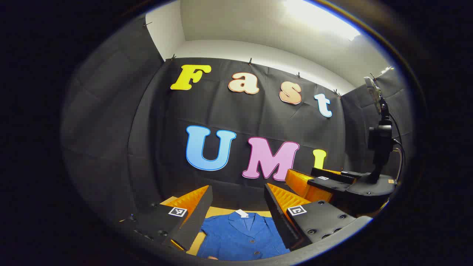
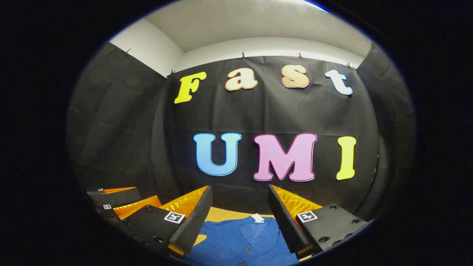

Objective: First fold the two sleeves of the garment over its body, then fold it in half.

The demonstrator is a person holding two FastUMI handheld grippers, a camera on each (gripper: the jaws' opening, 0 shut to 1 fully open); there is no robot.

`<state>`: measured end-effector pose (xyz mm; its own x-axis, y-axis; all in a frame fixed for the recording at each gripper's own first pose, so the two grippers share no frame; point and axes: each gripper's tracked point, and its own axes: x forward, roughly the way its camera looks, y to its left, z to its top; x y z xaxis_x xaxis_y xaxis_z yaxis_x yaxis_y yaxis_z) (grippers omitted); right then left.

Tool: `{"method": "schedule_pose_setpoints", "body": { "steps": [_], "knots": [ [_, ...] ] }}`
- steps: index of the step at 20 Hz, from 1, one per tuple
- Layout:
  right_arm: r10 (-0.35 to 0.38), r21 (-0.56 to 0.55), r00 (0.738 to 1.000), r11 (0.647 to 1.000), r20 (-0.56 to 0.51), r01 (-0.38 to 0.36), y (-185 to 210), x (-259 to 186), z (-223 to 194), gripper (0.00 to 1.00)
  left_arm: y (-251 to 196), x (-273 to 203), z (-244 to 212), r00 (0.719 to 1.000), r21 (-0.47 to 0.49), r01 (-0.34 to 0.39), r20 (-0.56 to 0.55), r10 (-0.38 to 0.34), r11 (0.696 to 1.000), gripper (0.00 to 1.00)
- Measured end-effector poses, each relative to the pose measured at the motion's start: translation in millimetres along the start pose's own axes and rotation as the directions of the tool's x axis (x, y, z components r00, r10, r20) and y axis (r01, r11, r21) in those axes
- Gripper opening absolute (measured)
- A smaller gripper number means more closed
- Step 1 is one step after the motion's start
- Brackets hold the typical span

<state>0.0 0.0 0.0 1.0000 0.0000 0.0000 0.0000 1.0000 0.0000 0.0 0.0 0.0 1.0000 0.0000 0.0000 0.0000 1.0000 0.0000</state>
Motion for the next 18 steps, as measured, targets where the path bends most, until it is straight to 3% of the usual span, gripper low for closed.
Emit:
{"method": "schedule_pose_setpoints", "body": {
  "steps": [3, 9, 13, 18],
  "knots": [
    [-0.052, 0.056, 0.998, 0.997, 0.033, 0.05, -7, -7, 16, 0.94, 2, -10, 12, 0.999, 0.058, 0.001, 0.033, -0.003, 0.998, 0.81],
    [-0.129, -0.019, 0.991, 0.991, 0.045, 0.13, -19, -44, 20, 0.94, -1, -35, 0, 1.0, 0.042, 0.02, 0.017, -0.02, 0.999, 0.81],
    [-0.186, -0.044, 0.98, 0.981, 0.071, 0.189, -43, -57, 19, 0.94, -18, -16, -11, 0.999, 0.049, 0.045, -0.017, -0.045, 0.998, 0.81],
    [-0.237, -0.035, 0.971, 0.971, 0.044, 0.238, -86, -44, -4, 0.94, -31, 17, -10, 0.999, 0.044, 0.049, 0.001, -0.049, 0.998, 0.81]
  ]
}}
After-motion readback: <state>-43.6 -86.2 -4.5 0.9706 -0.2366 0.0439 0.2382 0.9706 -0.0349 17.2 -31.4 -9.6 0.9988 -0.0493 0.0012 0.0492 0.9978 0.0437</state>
